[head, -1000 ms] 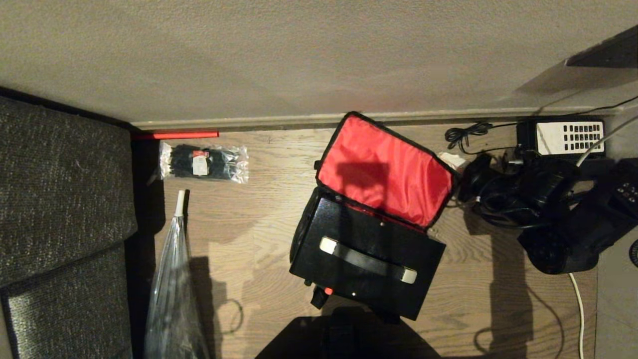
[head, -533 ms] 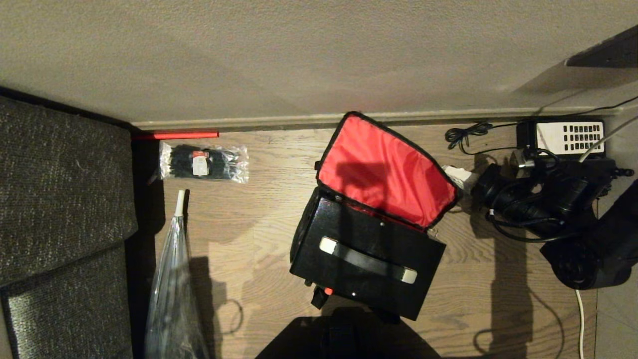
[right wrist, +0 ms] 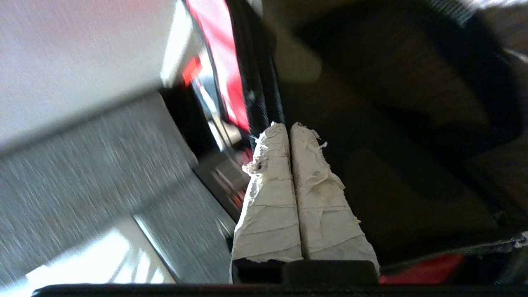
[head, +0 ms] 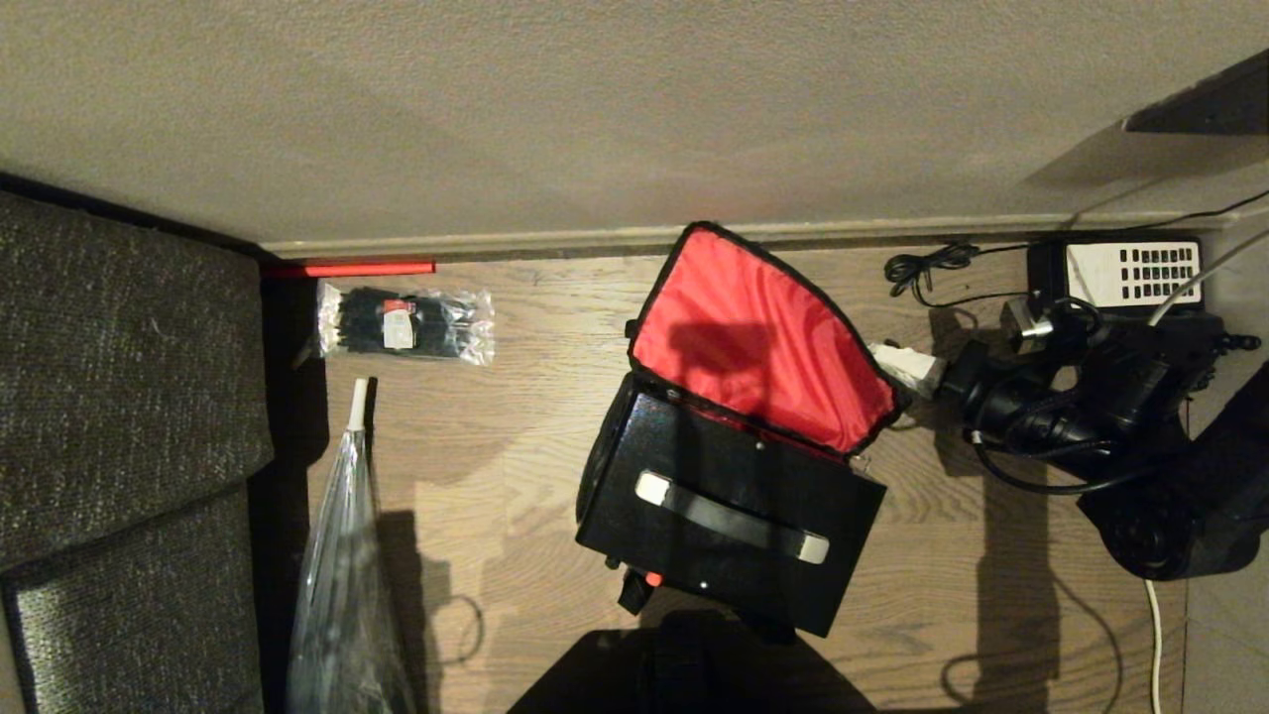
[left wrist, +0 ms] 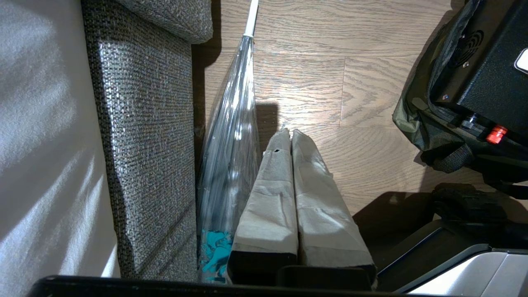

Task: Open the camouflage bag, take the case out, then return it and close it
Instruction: Close the top of the storage box

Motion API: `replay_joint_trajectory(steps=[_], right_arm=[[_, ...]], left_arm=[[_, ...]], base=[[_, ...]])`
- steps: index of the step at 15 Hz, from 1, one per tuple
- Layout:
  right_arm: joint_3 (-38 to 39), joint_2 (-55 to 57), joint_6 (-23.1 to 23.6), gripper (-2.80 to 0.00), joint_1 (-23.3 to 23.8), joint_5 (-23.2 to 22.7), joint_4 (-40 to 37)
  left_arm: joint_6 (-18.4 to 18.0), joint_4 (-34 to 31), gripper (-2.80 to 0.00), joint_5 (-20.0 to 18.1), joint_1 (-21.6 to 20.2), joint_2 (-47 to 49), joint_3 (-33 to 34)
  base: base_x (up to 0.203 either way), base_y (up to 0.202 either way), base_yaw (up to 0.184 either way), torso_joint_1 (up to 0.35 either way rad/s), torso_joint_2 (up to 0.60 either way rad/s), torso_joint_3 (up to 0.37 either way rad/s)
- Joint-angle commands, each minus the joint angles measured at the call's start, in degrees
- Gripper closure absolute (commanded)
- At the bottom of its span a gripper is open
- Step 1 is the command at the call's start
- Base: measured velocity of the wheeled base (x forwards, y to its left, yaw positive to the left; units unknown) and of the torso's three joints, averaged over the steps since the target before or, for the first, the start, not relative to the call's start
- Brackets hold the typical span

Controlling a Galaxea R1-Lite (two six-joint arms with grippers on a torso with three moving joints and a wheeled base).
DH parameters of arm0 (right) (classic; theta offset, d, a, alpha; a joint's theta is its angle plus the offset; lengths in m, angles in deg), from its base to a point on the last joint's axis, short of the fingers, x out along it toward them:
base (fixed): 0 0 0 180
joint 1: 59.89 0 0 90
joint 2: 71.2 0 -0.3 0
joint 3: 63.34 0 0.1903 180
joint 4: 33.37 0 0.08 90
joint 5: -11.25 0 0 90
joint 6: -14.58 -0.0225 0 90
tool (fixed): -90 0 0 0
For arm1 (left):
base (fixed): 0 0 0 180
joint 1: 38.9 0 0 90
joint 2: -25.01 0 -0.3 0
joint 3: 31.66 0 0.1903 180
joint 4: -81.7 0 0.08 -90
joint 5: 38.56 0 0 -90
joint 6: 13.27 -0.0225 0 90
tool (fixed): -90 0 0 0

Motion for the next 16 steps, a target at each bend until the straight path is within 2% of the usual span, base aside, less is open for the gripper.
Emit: replay_joint_trajectory(steps=[1, 2, 5, 6, 16], right_arm=[[-0.75, 0.56, 5.19, 0.00, -0.52, -1.43, -3.78], [-1.51, 0.97, 8.11, 0.00, -0.78, -1.44, -7.03], [-3.88, 2.14, 21.85, 0.00, -0.84, -1.25, -15.44], [-4.75, 2.77, 23.69, -2.80, -0.84, -0.83, -16.40], [-10.09, 2.33, 26.48, -2.80, -0.77, -1.58, -14.53]], left_arm=[[0.02, 0.03, 0.00, 0.00, -0.02, -0.11, 0.18], [0.02, -0.04, 0.00, 0.00, -0.03, -0.11, 0.18], [0.02, -0.04, 0.00, 0.00, -0.02, -0.11, 0.18], [0.02, -0.04, 0.00, 0.00, -0.02, -0.11, 0.18], [0.02, -0.04, 0.00, 0.00, -0.02, -0.11, 0.18]], base=[[0.000, 0.000, 0.000, 0.000, 0.00, 0.000], [0.000, 0.000, 0.000, 0.000, 0.00, 0.000], [0.000, 0.000, 0.000, 0.000, 0.00, 0.000], [0.000, 0.000, 0.000, 0.000, 0.00, 0.000], [0.000, 0.000, 0.000, 0.000, 0.00, 0.000]])
